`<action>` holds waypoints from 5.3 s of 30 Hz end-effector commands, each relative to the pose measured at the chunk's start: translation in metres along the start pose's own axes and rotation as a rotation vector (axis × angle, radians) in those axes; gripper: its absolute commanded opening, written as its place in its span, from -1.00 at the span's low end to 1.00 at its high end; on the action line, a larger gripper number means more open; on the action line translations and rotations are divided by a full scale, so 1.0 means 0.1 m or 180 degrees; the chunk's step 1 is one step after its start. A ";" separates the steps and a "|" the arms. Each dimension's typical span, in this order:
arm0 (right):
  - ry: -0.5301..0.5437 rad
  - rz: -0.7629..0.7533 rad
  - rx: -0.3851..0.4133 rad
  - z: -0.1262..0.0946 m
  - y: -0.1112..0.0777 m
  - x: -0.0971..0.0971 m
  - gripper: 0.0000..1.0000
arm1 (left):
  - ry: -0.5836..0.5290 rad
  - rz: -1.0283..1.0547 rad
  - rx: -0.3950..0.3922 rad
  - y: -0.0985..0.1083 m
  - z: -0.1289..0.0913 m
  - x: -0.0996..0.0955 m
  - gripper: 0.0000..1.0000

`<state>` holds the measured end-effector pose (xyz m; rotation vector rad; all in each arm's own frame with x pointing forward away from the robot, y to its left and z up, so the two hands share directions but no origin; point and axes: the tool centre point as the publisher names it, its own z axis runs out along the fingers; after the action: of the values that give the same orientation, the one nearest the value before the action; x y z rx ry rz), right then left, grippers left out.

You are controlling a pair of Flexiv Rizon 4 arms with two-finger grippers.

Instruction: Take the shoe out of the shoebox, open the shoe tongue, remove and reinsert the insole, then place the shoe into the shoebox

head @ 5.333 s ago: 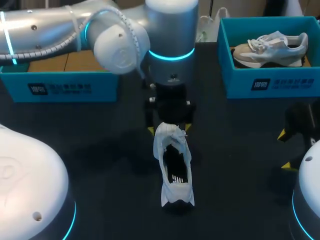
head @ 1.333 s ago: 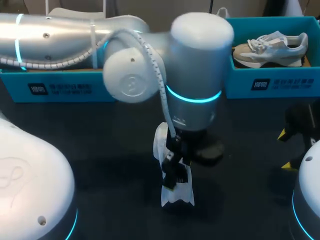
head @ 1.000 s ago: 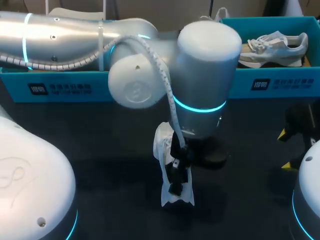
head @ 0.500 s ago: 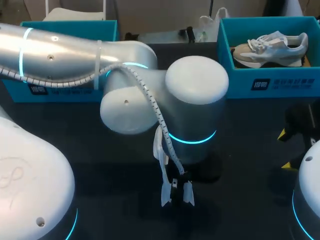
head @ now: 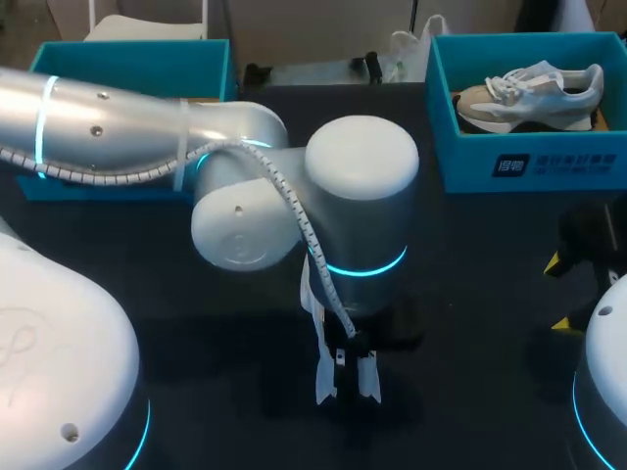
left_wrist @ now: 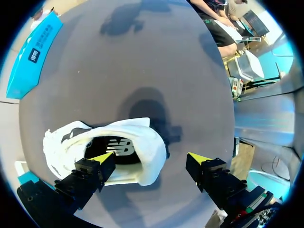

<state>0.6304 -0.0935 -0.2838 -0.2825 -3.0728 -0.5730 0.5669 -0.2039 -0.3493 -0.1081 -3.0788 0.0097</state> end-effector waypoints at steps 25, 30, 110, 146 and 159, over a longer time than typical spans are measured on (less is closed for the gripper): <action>-0.0006 0.0000 0.0007 0.00 0.00 0.01 1.00 | 0.0074 -0.0243 -0.0091 -0.11 0.40 0.12 0.28; -0.0006 0.0000 0.0007 0.00 0.00 0.01 1.00 | 0.0085 -0.0263 -0.0093 -0.08 0.41 0.13 0.10; -0.0006 0.0000 0.0007 0.00 0.00 0.01 1.00 | -0.0015 0.0068 -0.0073 1.30 -1.75 -0.87 -1.00; -0.0006 0.0000 0.0007 0.00 0.00 0.01 1.00 | -0.0013 -0.0546 -0.0155 2.53 -2.32 -2.12 -1.00; -0.0006 0.0000 0.0007 0.00 0.00 0.01 1.00 | -0.0130 -0.0392 -0.0281 3.11 -2.47 -2.95 -1.00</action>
<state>0.6304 -0.0937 -0.2837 -0.2830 -3.0728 -0.5731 0.8844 0.0869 -0.1255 0.0793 -3.1545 -0.1312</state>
